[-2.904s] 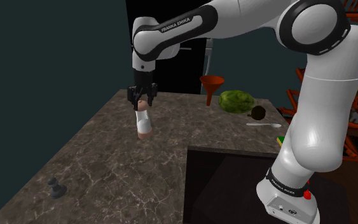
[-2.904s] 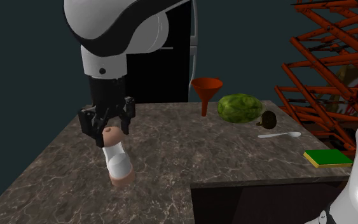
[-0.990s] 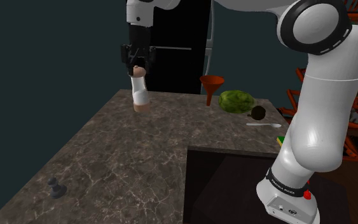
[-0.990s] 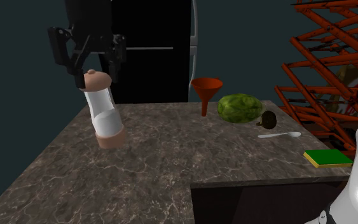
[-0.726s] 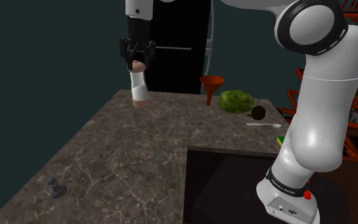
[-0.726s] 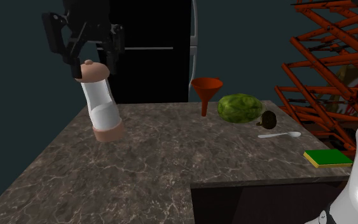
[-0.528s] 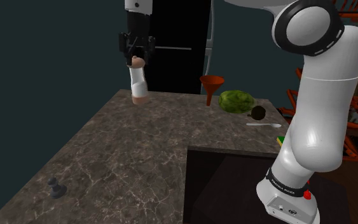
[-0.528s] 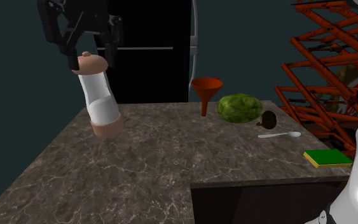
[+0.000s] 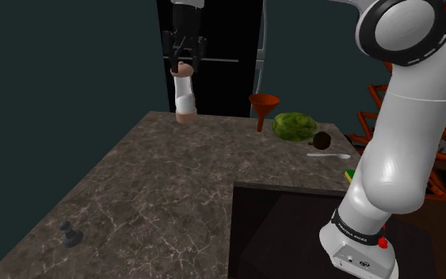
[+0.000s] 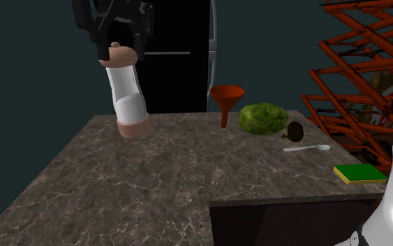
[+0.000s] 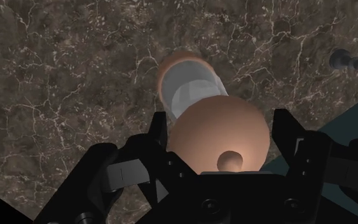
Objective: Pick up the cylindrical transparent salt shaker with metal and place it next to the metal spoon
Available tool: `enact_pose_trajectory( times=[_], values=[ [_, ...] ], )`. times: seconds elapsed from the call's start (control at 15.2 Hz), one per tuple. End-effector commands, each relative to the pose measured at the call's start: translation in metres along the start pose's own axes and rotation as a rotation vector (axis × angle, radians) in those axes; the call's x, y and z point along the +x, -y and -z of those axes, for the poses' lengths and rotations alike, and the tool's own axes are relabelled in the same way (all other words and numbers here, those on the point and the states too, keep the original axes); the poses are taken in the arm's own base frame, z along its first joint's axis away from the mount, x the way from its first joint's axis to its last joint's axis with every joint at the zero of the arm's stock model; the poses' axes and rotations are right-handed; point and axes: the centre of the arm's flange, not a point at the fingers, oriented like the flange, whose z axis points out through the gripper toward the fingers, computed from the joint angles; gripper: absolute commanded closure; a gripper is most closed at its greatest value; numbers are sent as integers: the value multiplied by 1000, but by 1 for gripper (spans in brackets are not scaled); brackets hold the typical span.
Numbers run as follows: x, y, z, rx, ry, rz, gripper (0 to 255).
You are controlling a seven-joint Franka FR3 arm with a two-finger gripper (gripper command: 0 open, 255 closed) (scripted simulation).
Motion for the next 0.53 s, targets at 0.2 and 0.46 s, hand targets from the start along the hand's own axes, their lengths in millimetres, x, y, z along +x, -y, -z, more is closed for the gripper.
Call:
enact_pose_trajectory(
  times=[0.2, 0.46],
  values=[
    [-40, -50, 8, 0, -1, 1, 255],
    [-72, -92, 14, 0, -1, 1, 255]
  ],
)
